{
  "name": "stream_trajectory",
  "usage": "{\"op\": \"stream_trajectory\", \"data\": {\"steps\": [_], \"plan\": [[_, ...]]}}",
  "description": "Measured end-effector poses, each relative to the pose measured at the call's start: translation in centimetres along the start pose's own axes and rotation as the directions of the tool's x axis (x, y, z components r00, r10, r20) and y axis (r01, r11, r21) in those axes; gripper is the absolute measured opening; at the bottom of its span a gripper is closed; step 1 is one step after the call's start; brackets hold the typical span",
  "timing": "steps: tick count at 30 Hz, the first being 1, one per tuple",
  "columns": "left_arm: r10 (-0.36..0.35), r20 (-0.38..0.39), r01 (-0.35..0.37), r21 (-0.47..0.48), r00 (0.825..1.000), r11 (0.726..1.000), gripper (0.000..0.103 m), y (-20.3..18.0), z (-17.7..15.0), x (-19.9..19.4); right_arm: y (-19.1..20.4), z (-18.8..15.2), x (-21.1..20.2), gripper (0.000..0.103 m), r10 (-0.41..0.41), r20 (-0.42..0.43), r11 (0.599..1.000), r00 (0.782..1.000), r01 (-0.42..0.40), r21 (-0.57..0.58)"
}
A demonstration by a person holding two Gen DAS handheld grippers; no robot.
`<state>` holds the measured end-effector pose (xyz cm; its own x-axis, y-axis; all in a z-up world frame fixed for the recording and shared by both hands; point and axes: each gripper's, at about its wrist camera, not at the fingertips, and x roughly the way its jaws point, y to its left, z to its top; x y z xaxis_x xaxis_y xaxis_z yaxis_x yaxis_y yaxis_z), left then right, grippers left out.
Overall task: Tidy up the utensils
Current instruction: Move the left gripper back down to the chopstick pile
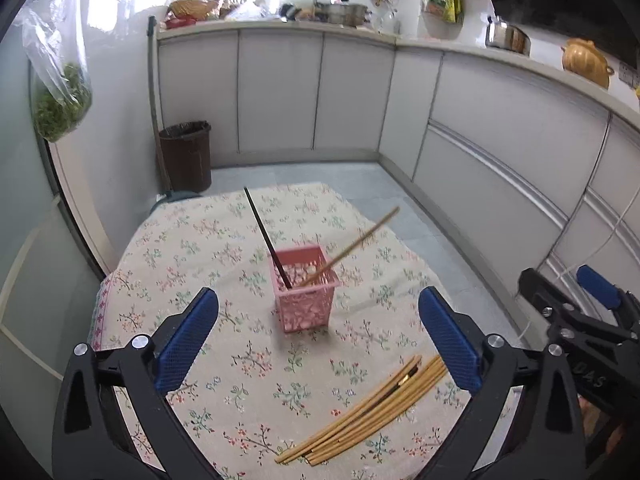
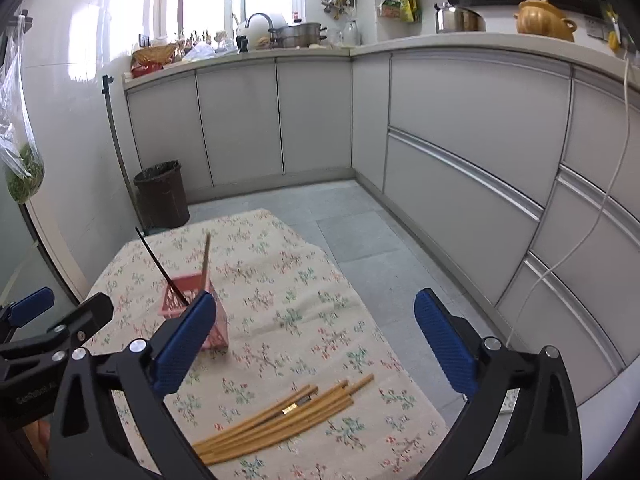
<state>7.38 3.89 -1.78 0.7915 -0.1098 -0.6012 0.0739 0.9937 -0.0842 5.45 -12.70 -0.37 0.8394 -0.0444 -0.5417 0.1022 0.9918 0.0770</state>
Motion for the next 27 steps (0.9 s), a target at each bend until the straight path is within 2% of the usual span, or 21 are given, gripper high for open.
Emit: {"op": "stream_trajectory", "data": {"steps": [3, 5, 8, 10, 13, 16, 21, 22, 24, 25, 26, 27], "plan": [[-0.023, -0.107, 0.028, 0.038, 0.994, 0.999, 0.096, -1.0, -1.0, 2.2, -2.9, -1.3, -0.3, 0.097, -0.024, -0.047, 0.998, 0.999, 0.027, 0.06], [-0.042, -0.178, 0.053, 0.059, 0.983, 0.997, 0.096, -1.9, -1.7, 3.8, -5.6, -2.5, -0.5, 0.097, -0.053, -0.087, 0.99, 0.995, 0.063, 0.122], [-0.052, -0.296, 0.081, 0.088, 0.954, 0.993, 0.096, -3.5, -3.3, 6.5, -9.2, -4.9, -0.7, 0.097, -0.093, -0.144, 0.975, 0.985, 0.119, 0.187], [-0.058, -0.357, 0.104, 0.11, 0.932, 0.989, 0.096, -4.7, -4.1, 8.0, -11.0, -6.4, 0.0, 0.097, -0.09, -0.218, 0.966, 0.972, 0.138, 0.218], [-0.034, -0.391, 0.104, 0.158, 0.92, 0.982, 0.096, -6.5, -5.1, 9.1, -12.6, -7.8, 1.3, 0.097, -0.031, -0.309, 0.951, 0.95, 0.123, 0.283], [-0.014, -0.416, 0.104, 0.195, 0.909, 0.975, 0.096, -7.8, -5.6, 10.1, -13.8, -8.5, 1.9, 0.097, 0.007, -0.349, 0.936, 0.937, 0.117, 0.333], [0.071, -0.491, 0.103, 0.319, 0.868, 0.942, 0.096, -10.3, -6.5, 14.0, -14.4, -9.6, 3.0, 0.097, 0.053, -0.417, 0.919, 0.908, 0.119, 0.376], [0.081, -0.506, 0.108, 0.334, 0.859, 0.937, 0.096, -10.7, -6.6, 14.7, -14.5, -9.9, 3.3, 0.097, 0.072, -0.427, 0.913, 0.901, 0.113, 0.392], [0.072, -0.57, 0.147, 0.33, 0.818, 0.932, 0.096, -11.3, -6.7, 16.7, -14.6, -10.2, 3.6, 0.097, 0.099, -0.44, 0.902, 0.892, 0.107, 0.418], [0.069, -0.593, 0.157, 0.32, 0.802, 0.934, 0.096, -11.3, -6.7, 17.4, -14.7, -10.3, 3.8, 0.097, 0.111, -0.447, 0.897, 0.888, 0.104, 0.43], [0.061, -0.624, 0.163, 0.296, 0.779, 0.941, 0.094, -11.3, -6.7, 18.5, -14.8, -10.5, 4.1, 0.097, 0.126, -0.456, 0.89, 0.881, 0.102, 0.444], [0.057, -0.639, 0.162, 0.28, 0.767, 0.946, 0.093, -11.3, -6.7, 19.1, -14.9, -10.7, 4.3, 0.097, 0.138, -0.465, 0.886, 0.874, 0.101, 0.453]]}}
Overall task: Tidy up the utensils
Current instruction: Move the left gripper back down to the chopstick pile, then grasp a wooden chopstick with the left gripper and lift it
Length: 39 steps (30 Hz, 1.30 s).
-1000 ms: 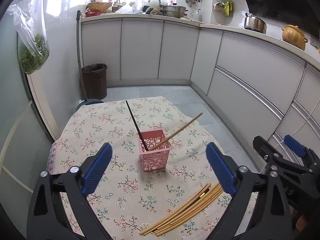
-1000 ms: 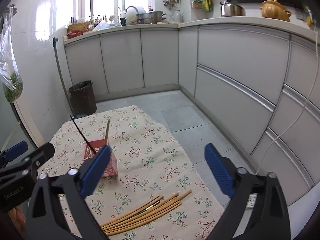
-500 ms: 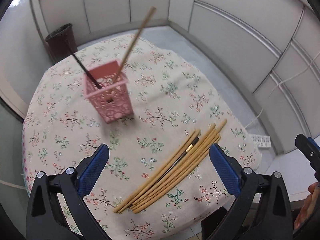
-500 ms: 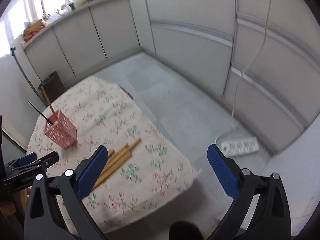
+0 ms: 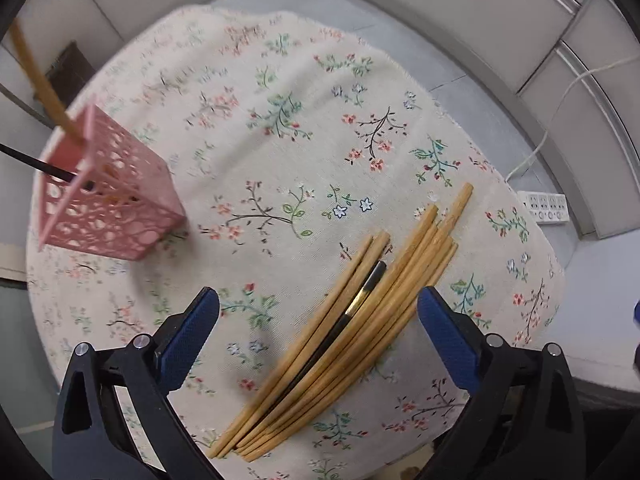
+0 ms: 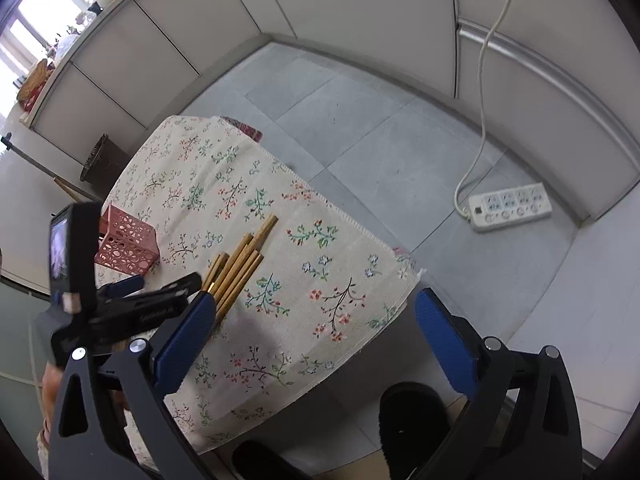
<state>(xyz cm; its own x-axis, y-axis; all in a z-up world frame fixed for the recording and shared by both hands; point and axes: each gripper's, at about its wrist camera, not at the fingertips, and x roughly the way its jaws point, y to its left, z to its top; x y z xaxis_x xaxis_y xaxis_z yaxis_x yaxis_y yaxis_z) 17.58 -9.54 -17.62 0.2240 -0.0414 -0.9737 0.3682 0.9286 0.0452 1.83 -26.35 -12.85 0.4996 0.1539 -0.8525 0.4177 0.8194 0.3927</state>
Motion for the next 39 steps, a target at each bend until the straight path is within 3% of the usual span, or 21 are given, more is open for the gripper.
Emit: {"op": "stream_trajectory", "data": {"steps": [8, 20, 23, 27, 29, 30, 32, 36, 39], "plan": [[0.027, -0.076, -0.029, -0.021, 0.997, 0.999, 0.069, 0.5, 1.3, 2.6, -1.3, 0.0, 1.6, 0.097, 0.03, -0.086, 0.997, 0.996, -0.023, 0.074], [0.052, -0.058, -0.052, -0.004, 0.997, 0.999, 0.064, 1.2, 1.8, 3.7, -1.4, 0.1, 2.1, 0.097, 0.041, -0.103, 0.996, 0.994, -0.032, 0.088], [0.033, -0.091, -0.03, 0.037, 0.995, 0.999, 0.05, 0.4, 1.4, 4.2, -1.4, 0.1, 2.3, 0.097, 0.039, -0.114, 0.995, 0.993, -0.029, 0.091], [0.036, -0.078, -0.032, 0.058, 0.996, 0.998, 0.047, 0.1, 1.3, 4.5, -1.4, 0.1, 2.5, 0.097, 0.035, -0.116, 0.996, 0.993, -0.024, 0.091], [0.0, -0.076, 0.003, 0.047, 0.997, 0.999, 0.037, 0.1, 1.3, 4.4, -1.5, 0.2, 2.5, 0.097, 0.03, -0.114, 0.995, 0.993, -0.02, 0.093], [-0.008, -0.068, 0.011, 0.047, 0.998, 0.999, 0.033, 0.0, 1.3, 4.3, -1.5, 0.2, 2.6, 0.097, 0.028, -0.114, 0.995, 0.993, -0.018, 0.094], [0.0, -0.046, 0.002, 0.041, 0.999, 0.999, 0.014, 0.1, 1.3, 4.1, -1.5, 0.2, 2.8, 0.097, 0.028, -0.118, 0.995, 0.993, -0.016, 0.098], [-0.001, 0.014, 0.0, 0.018, 1.0, 1.0, 0.012, 1.7, 0.3, 3.2, -1.2, 0.4, 3.7, 0.097, 0.006, -0.127, 0.994, 0.992, 0.007, 0.105], [0.085, 0.102, -0.091, 0.054, 0.991, 0.994, 0.009, 2.2, -1.2, 2.4, 0.0, 0.7, 4.6, 0.097, -0.052, -0.095, 0.996, 0.994, 0.058, 0.061]]}}
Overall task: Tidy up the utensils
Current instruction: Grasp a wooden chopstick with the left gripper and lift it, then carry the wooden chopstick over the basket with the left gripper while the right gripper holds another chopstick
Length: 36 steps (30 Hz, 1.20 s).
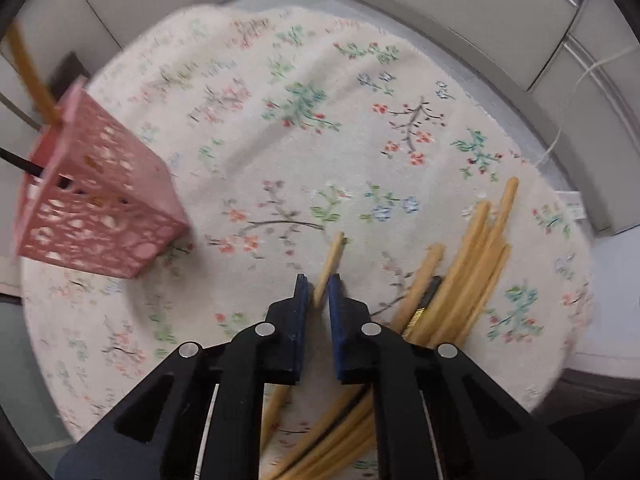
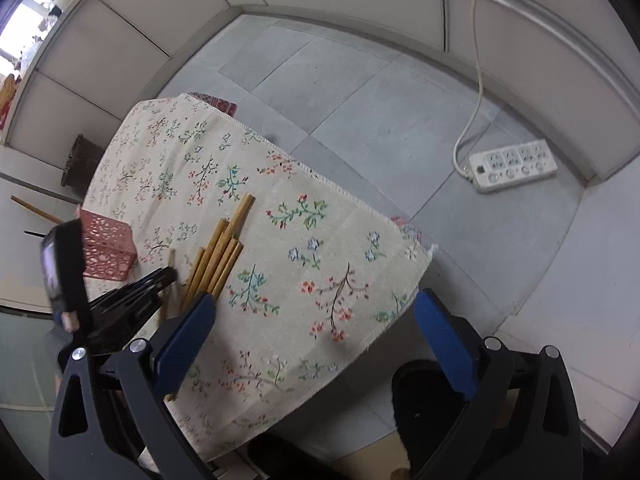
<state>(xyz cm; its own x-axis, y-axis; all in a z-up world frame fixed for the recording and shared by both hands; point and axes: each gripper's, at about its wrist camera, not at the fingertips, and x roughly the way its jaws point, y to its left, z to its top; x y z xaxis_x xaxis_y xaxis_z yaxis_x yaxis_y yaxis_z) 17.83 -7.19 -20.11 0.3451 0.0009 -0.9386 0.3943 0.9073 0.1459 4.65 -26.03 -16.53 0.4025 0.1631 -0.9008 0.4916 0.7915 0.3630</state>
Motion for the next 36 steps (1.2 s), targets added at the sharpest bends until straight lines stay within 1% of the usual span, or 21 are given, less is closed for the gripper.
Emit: {"op": "stream_trajectory", "data": {"steps": [2, 4, 7, 9, 10, 12, 13, 14, 15, 16, 17, 20, 21, 23, 25, 27, 30, 31, 32, 34, 36], "plan": [[0.02, 0.039, -0.02, -0.001, 0.999, 1.0, 0.009, 0.5, -1.1, -0.9, 1.2, 0.1, 0.7, 0.097, -0.04, 0.023, 0.998, 0.999, 0.041, -0.045], [0.06, 0.086, -0.061, 0.004, 0.994, 0.998, 0.008, 1.1, -2.1, -2.3, 2.0, 0.2, 1.6, 0.097, -0.058, 0.018, 0.996, 0.998, 0.059, -0.061], [0.068, 0.134, -0.068, -0.004, 0.989, 0.998, 0.006, 1.5, -3.3, -5.2, 2.7, 0.8, 2.8, 0.097, -0.03, -0.012, 0.999, 0.999, 0.03, -0.018], [0.068, 0.163, -0.066, -0.016, 0.984, 0.998, 0.006, 2.4, -4.2, -6.8, 3.1, 1.7, 3.6, 0.097, -0.001, -0.025, 0.999, 1.0, 0.002, 0.037], [0.065, 0.173, -0.063, -0.021, 0.983, 0.998, 0.006, 2.0, -4.4, -7.3, 3.2, 2.0, 3.9, 0.097, 0.014, -0.034, 0.998, 0.999, -0.012, 0.063], [0.064, 0.2, -0.057, -0.041, 0.978, 0.998, 0.006, 2.4, -5.4, -9.0, 3.5, 2.8, 4.9, 0.097, 0.068, -0.065, 0.989, 0.996, -0.059, 0.139], [0.06, 0.212, -0.05, -0.052, 0.975, 0.997, 0.005, 2.8, -6.0, -9.7, 3.4, 3.2, 5.6, 0.093, 0.107, -0.087, 0.979, 0.991, -0.089, 0.184], [0.056, 0.221, -0.044, -0.059, 0.974, 0.997, 0.005, 2.9, -6.2, -10.2, 3.6, 3.4, 6.0, 0.085, 0.131, -0.102, 0.971, 0.986, -0.107, 0.214], [0.054, 0.228, -0.041, -0.063, 0.972, 0.997, 0.005, 3.1, -6.0, -10.3, 3.7, 3.6, 6.6, 0.081, 0.144, -0.12, 0.964, 0.982, -0.112, 0.24], [0.054, 0.241, -0.038, -0.069, 0.969, 0.997, 0.005, 3.4, -6.4, -10.9, 3.9, 3.7, 7.1, 0.073, 0.148, -0.134, 0.96, 0.98, -0.11, 0.258], [0.053, 0.247, -0.037, -0.072, 0.968, 0.997, 0.005, 3.5, -6.5, -11.3, 4.2, 4.0, 7.7, 0.067, 0.152, -0.149, 0.956, 0.977, -0.107, 0.273], [0.058, 0.266, -0.034, -0.093, 0.962, 0.995, 0.005, 4.3, -6.8, -12.3, 5.4, 4.7, 8.9, 0.046, 0.145, -0.162, 0.951, 0.976, -0.093, 0.295], [0.055, 0.272, -0.029, -0.097, 0.961, 0.995, 0.005, 4.7, -6.9, -12.7, 5.7, 4.9, 9.3, 0.041, 0.134, -0.162, 0.951, 0.978, -0.081, 0.298], [0.049, 0.28, -0.022, -0.099, 0.959, 0.995, 0.005, 4.9, -6.9, -13.1, 6.1, 5.2, 9.9, 0.027, 0.106, -0.16, 0.946, 0.981, -0.051, 0.319], [0.049, 0.283, -0.023, -0.092, 0.958, 0.995, 0.005, 5.1, -6.9, -13.3, 6.1, 5.1, 10.6, 0.023, 0.105, -0.165, 0.935, 0.981, -0.04, 0.353], [0.048, 0.29, -0.021, -0.095, 0.956, 0.995, 0.005, 5.3, -7.1, -13.6, 5.9, 5.2, 10.7, 0.023, 0.111, -0.143, 0.923, 0.983, -0.049, 0.383], [0.046, 0.3, -0.008, -0.124, 0.953, 0.992, 0.005, 6.1, -7.2, -14.0, 6.0, 5.4, 10.9, 0.022, 0.121, -0.129, 0.918, 0.984, -0.061, 0.393], [0.043, 0.303, -0.003, -0.132, 0.952, 0.991, 0.005, 6.3, -7.3, -14.0, 6.0, 5.4, 11.0, 0.016, 0.123, -0.124, 0.916, 0.985, -0.065, 0.395], [0.045, 0.306, 0.0, -0.145, 0.951, 0.989, 0.005, 6.6, -7.4, -14.2, 5.9, 5.3, 11.1, 0.008, 0.142, -0.12, 0.912, 0.983, -0.082, 0.402], [0.044, 0.315, 0.009, -0.165, 0.948, 0.986, 0.005, 7.0, -7.7, -14.7, 5.3, 5.0, 11.4, 0.008, 0.217, -0.108, 0.887, 0.97, -0.15, 0.437], [0.042, 0.325, 0.018, -0.178, 0.945, 0.984, 0.005, 7.2, -7.9, -15.2, 5.4, 4.9, 10.8, 0.008, 0.264, -0.077, 0.879, 0.961, -0.207, 0.429]]}}
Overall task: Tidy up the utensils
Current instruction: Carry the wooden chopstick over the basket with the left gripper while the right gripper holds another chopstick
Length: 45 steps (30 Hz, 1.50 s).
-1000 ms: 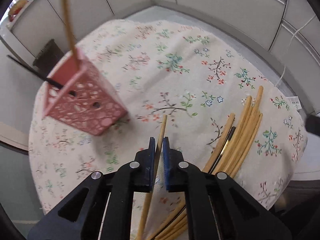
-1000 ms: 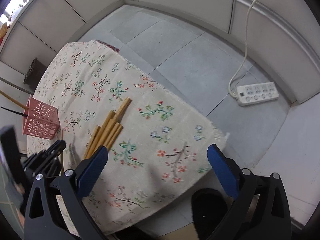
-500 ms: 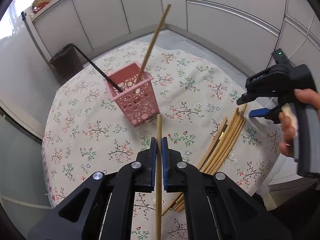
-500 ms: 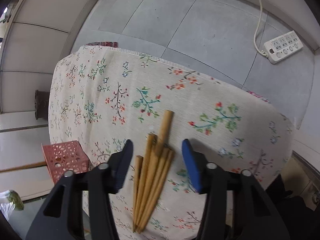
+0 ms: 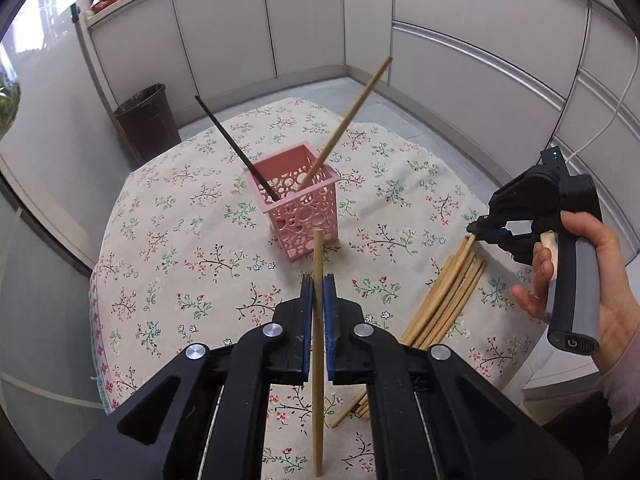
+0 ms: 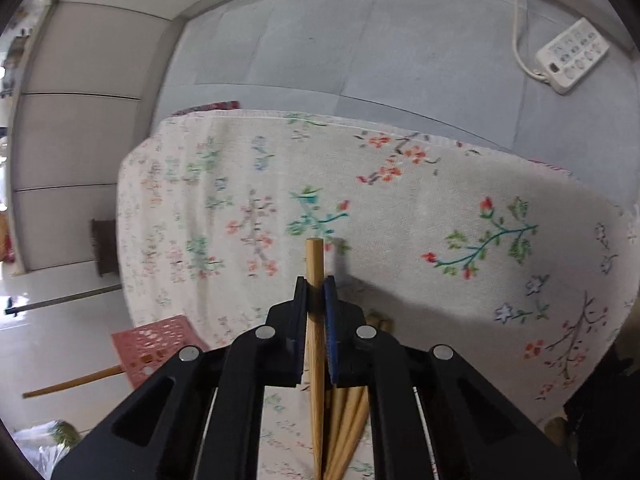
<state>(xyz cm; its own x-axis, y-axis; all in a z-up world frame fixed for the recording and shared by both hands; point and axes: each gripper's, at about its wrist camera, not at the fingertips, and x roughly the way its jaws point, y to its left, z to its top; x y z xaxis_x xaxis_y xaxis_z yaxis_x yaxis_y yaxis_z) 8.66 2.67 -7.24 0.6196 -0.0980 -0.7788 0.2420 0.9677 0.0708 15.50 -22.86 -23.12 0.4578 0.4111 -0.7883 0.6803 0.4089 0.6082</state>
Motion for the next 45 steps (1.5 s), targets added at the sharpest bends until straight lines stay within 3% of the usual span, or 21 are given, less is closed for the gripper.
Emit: {"op": "stream_trajectory", "data": {"steps": [3, 8, 18, 31, 39, 45], "plan": [[-0.003, 0.021, 0.004, -0.02, 1.0, 1.0, 0.005, 0.3, 0.0, -1.0, 1.6, -1.0, -2.0, 0.008, 0.102, 0.018, 0.991, 0.995, -0.1, -0.092], [-0.017, 0.068, 0.021, -0.059, 0.998, 0.998, 0.005, 0.7, 0.3, -2.8, 4.7, -4.0, -5.6, 0.008, 0.16, 0.04, 0.947, 0.986, -0.142, -0.289], [-0.003, 0.127, 0.019, -0.121, 0.992, 0.992, 0.005, 1.4, 0.2, -5.1, 8.3, -11.2, -11.5, 0.008, 0.223, 0.051, 0.775, 0.973, -0.145, -0.616], [0.056, 0.191, -0.021, -0.179, 0.98, 0.984, 0.005, 2.4, 0.6, -8.1, 11.3, -17.3, -17.9, 0.008, 0.321, 0.038, 0.579, 0.946, -0.164, -0.799], [0.088, 0.24, -0.04, -0.197, 0.967, 0.98, 0.005, 3.0, 1.5, -10.1, 12.4, -18.2, -20.8, 0.008, 0.376, 0.015, 0.54, 0.926, -0.206, -0.816], [0.086, 0.301, -0.013, -0.238, 0.95, 0.971, 0.005, 4.2, 2.3, -12.5, 13.0, -18.2, -22.9, 0.008, 0.428, 0.017, 0.526, 0.904, -0.234, -0.818]]}}
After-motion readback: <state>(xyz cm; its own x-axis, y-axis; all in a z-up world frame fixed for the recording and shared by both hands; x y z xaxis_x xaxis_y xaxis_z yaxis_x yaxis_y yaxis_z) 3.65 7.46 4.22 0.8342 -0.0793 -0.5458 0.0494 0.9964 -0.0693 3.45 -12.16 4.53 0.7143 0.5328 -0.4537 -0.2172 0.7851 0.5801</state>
